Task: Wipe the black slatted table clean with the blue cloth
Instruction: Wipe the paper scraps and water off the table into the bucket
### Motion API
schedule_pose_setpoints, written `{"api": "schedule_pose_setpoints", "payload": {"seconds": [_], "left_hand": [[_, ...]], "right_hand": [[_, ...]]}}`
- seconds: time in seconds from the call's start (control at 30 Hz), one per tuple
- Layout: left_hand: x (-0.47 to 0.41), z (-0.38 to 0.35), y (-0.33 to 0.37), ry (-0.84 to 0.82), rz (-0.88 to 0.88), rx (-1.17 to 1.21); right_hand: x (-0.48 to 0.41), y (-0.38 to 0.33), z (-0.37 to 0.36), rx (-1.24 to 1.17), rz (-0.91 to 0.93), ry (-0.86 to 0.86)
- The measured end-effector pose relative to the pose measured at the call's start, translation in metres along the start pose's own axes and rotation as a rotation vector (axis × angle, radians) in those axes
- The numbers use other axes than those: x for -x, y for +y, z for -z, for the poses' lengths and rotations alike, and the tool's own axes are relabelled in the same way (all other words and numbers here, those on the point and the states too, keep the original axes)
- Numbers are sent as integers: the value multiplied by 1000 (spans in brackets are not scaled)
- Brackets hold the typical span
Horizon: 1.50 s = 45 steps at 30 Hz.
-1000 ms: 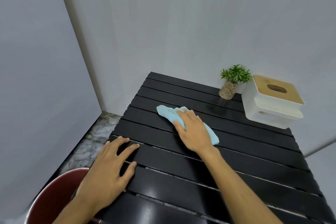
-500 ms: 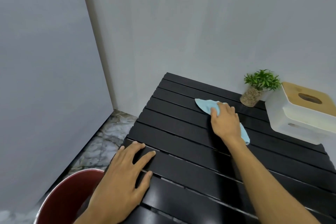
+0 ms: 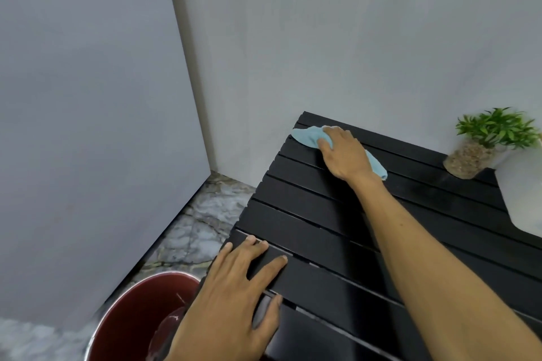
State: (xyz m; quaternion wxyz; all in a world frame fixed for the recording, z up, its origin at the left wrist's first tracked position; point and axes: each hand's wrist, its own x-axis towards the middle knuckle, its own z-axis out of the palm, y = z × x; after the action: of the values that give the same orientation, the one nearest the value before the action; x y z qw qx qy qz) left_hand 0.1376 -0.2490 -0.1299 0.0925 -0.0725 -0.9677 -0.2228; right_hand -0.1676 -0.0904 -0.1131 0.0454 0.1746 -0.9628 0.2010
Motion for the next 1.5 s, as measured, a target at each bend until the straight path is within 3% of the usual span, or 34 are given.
{"api": "schedule_pose_setpoints", "payload": {"seconds": [0.33,0.6,0.83,1.17,1.3,1.5], "left_hand": [[6,21,12,2,36,151],[48,51,16,86,67,46],[109,63,20,201,240,159],[144,88,24,315,276,247],[151,86,23,258,294,253],[139,76,34,100,164,192]], "right_hand": [[69,-56,-5,-81,232,-89],[159,-105,3,-104,237,-129],[239,-143,1,-117,245,-151],[354,-183,6,-130,263,-172],[386,-168,14,-83,197,-126],[428,-102,48,-5,-120,-11]]}}
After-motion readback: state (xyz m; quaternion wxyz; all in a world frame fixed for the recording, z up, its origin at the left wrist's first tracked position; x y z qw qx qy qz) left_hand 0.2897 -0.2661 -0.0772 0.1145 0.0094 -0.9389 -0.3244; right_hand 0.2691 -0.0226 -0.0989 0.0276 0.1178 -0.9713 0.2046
